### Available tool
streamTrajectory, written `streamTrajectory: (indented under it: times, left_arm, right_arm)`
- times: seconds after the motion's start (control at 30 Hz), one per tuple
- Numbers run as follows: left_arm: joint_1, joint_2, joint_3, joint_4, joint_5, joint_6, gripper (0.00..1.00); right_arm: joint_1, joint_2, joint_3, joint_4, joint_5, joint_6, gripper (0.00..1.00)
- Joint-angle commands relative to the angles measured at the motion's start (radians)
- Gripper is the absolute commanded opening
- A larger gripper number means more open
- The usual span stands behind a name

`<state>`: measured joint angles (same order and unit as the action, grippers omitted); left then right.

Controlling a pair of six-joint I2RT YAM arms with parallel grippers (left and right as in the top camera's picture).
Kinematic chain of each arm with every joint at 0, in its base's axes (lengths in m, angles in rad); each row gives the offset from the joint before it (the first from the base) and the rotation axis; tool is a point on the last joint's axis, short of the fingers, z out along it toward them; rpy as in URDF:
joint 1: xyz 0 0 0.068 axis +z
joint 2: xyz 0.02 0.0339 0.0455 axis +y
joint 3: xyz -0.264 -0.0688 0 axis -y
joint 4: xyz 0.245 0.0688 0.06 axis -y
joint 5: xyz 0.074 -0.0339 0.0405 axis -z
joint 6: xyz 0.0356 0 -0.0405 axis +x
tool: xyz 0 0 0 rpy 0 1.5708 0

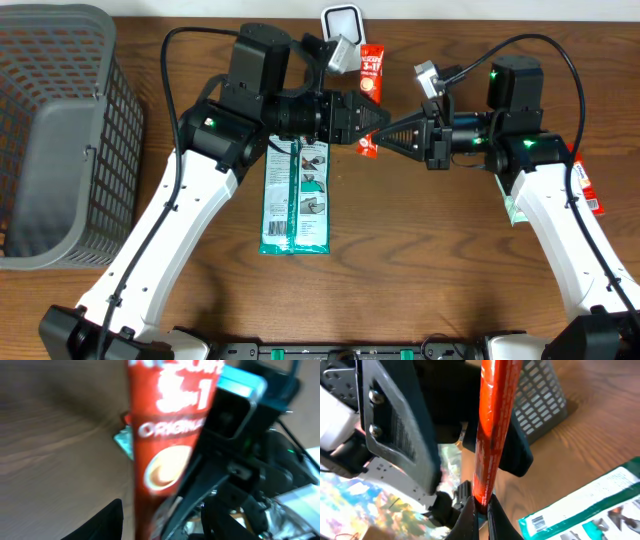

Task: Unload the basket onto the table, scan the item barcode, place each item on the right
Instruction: 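Hold the stick with both grippers, then open the right gripper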

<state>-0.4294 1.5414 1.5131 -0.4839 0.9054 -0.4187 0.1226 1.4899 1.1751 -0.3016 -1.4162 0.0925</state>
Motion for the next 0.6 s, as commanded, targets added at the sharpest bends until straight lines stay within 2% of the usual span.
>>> streamTrajectory:
  times: [0.0, 0.2, 0.37, 0.57]
  left_arm:
    - [0.0, -0.005, -0.007, -0.005, -0.085, 0.022, 0.51]
    - [0.0, -0.005, -0.007, 0.002, -0.091, 0.037, 0.51]
    - [-0.01, -0.003, -0.007, 0.002, -0.177, 0.044, 0.51]
    - [-0.049, 0.005, -0.007, 0.018, -0.264, 0.071, 0.52]
  right_arm:
    - [0.003, -0.011, 0.001, 0.055, 0.029, 0.092, 0.01]
    - [0.004, -0.011, 0.001, 0.044, 0.058, 0.113, 0.01]
    - [0.008, -0.011, 0.001, 0.006, 0.061, 0.113, 0.01]
    - [0.051, -0.011, 0.001, -0.04, 0.164, 0.121, 0.01]
